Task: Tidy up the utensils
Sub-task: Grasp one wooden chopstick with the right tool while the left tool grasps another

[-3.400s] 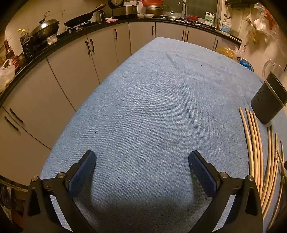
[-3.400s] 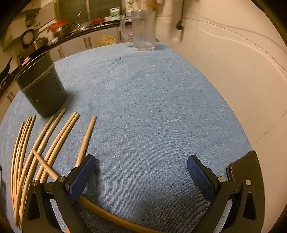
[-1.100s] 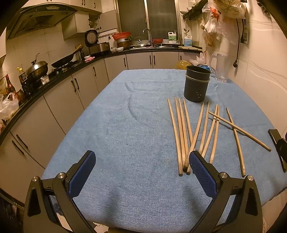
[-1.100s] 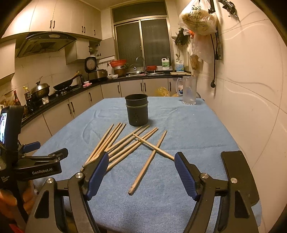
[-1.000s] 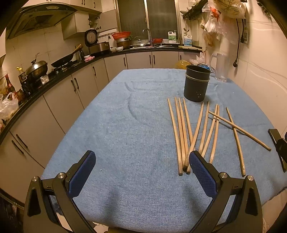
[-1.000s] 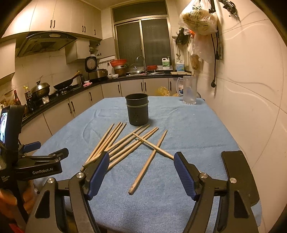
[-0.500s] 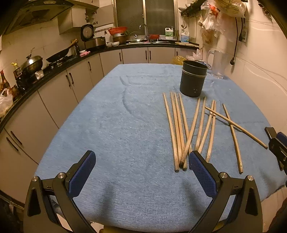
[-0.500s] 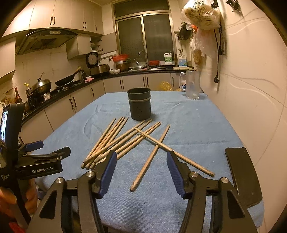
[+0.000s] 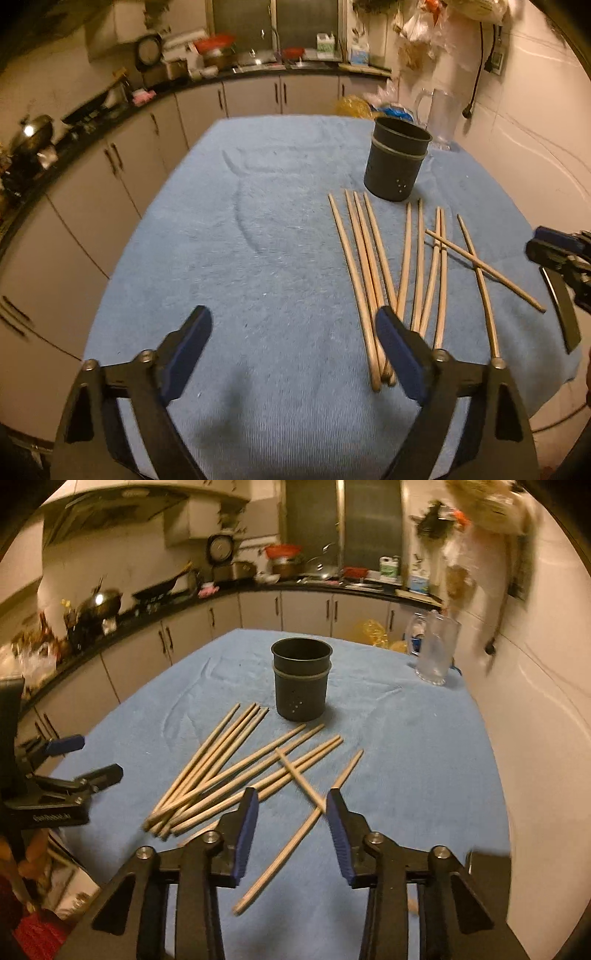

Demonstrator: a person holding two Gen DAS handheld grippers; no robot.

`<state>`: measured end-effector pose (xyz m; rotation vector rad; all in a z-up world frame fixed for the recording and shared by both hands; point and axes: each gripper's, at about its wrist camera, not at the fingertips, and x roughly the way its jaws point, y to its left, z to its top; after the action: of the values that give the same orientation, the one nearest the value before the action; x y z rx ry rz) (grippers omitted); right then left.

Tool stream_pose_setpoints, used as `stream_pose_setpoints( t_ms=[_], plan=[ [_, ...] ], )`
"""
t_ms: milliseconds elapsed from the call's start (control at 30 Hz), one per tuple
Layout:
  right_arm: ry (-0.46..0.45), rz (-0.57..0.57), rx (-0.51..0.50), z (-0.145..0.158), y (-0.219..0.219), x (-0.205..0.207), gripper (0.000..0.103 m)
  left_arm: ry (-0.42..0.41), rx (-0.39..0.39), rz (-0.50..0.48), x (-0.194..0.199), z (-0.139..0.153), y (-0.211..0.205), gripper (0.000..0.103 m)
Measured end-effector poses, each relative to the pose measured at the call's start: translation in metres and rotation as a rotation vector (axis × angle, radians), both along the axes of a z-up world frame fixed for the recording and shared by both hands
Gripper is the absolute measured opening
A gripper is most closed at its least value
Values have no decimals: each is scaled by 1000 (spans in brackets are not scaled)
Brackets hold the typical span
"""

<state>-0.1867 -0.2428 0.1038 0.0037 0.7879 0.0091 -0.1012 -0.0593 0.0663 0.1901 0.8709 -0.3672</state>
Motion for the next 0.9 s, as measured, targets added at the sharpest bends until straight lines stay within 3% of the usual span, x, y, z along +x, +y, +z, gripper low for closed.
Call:
stream_pose_setpoints(
  t_ms=[133,200,433,533,800,900],
  plan=[
    [115,59,-2,-14,-8,38,35,102,-19,-20,26,-7,-6,73],
    [149,73,5,-22,-11,51,34,125,-20,-22,34,-10,-8,62],
    [277,155,-19,-46,-9,86,33,161,-1,-47,50,-16,-16,62],
    [323,183,-81,-56,-6,99,19,176,7,-53,55,-18,-19,62],
    [385,205,-90,-76,-9,112,18,229,-3,-63,77,-20,-29,62],
    [370,193,-87,-77,-13,112,6,242,-4,-69,86,-20,-39,56]
  ],
)
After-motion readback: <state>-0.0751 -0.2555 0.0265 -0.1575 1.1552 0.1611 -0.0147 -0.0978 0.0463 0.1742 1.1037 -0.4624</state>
